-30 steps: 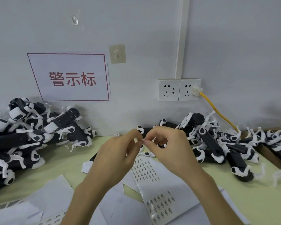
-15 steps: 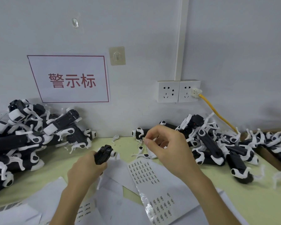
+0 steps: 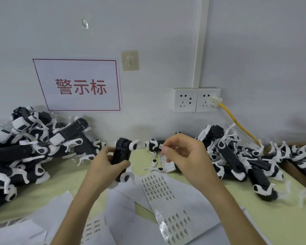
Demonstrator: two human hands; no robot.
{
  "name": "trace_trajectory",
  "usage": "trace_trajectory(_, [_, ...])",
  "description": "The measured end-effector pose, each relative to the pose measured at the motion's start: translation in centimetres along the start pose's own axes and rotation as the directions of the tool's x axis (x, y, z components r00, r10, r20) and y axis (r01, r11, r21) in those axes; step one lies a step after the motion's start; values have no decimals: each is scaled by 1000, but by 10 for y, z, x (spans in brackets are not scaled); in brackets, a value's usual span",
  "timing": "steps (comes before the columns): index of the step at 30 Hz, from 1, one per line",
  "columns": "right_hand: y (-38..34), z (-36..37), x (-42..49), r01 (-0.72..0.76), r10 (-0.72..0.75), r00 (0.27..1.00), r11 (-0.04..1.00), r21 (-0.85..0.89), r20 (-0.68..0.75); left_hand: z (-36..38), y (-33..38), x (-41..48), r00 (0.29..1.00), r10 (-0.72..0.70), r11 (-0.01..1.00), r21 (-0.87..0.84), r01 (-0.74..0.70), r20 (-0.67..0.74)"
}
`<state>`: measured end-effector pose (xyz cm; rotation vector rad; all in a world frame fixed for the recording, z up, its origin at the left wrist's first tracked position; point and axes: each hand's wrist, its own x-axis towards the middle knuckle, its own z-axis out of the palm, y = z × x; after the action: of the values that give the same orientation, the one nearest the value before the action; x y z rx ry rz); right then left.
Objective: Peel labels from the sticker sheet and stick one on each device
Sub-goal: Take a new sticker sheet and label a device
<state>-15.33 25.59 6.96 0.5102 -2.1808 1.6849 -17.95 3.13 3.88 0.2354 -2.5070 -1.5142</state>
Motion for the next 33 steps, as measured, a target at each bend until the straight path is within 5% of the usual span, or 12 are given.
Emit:
trace_trajectory(5, [-5, 0, 0, -22, 22, 1000, 986, 166, 2, 3, 19, -11, 964, 42, 894, -441, 81, 262])
trace_trajectory(10, [-15, -4, 0, -31, 29, 1000, 951, 308, 10, 16, 33, -26, 914, 170, 772, -626, 108, 368])
trace_trajectory(23, [-27, -5, -3, -108, 94, 993, 962, 249, 69, 25, 46, -43, 846, 356, 778, -628, -33, 397])
trace_trajectory(33, [-28, -3, -5, -117, 124, 992, 975, 187, -24, 31, 47, -47, 870, 387, 802, -576, -155, 304])
